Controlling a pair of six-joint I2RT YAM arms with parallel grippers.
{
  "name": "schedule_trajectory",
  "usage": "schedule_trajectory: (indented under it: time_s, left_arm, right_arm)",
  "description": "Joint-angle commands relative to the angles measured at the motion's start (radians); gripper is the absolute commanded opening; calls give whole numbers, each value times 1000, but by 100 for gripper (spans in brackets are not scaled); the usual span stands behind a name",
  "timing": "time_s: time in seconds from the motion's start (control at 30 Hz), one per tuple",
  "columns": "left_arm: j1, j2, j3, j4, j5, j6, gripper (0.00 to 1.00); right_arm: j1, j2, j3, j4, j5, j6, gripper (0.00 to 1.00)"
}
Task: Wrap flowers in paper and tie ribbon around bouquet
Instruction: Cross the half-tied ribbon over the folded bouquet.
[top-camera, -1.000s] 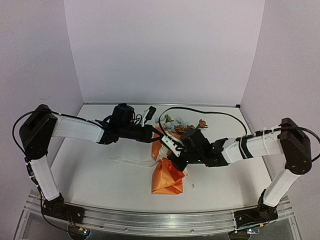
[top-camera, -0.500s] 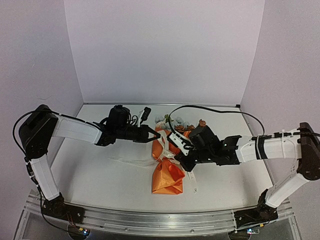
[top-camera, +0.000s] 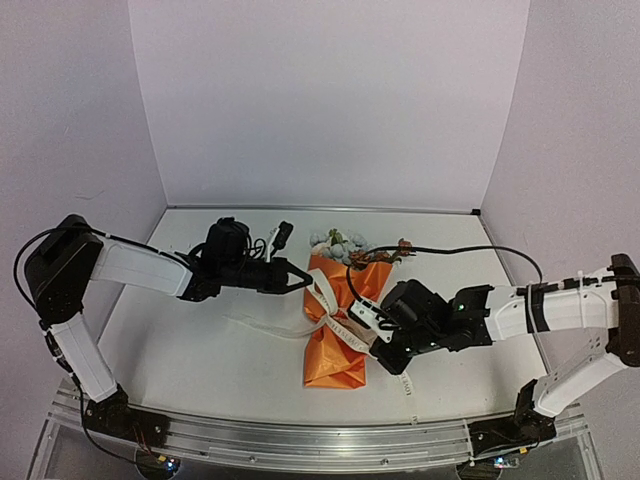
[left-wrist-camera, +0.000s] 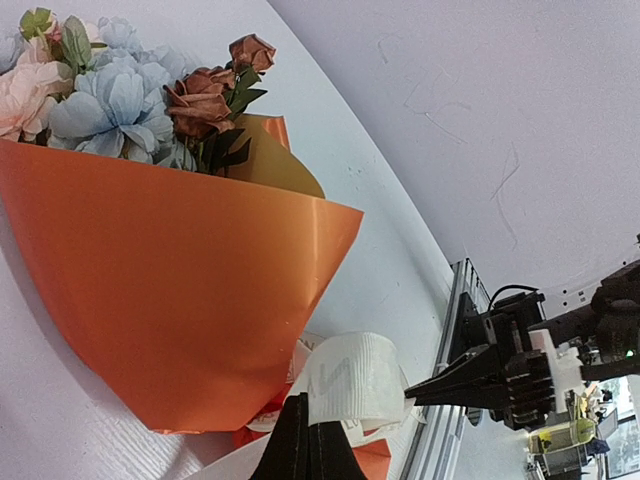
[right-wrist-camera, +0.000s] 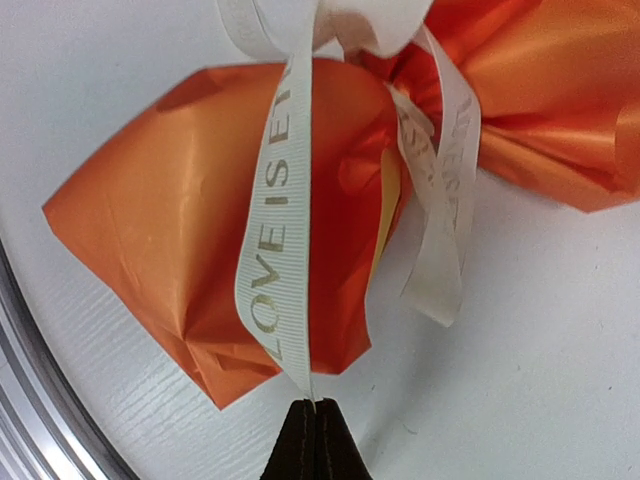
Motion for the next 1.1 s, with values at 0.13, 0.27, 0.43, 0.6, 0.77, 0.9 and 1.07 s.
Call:
schedule_trajectory:
  time_s: [0.13,0.27,0.43,0.6,0.77,0.9,1.07]
  left_arm:
    - [11,-87,-51,57,-4,-3,0]
    - [13,-98,-69,60,-8,-3,0]
    - [21,-112,-84,63,-11,-6,0]
    - [26,-122,-98,66,-12,-9,0]
    - [31,-141,-121,73,-12,-14,0]
    - [32,-156,-145,77,-16,-18,0]
    - [33,-179,-192,92,-19,-29,0]
  right_arm:
    - [48,-26,-30,-73,69,91,0]
    - [53,-29,-45,-104,98,123,0]
    - [54,-48,-53,-173,147,154,0]
    - [55,-62,-53,-232,199,170,0]
    - [54,-44,-30,-307,253,187,0]
    - [54,-23,-1,-375,317,199,0]
    - [54,-19,-2,-398,388,213,0]
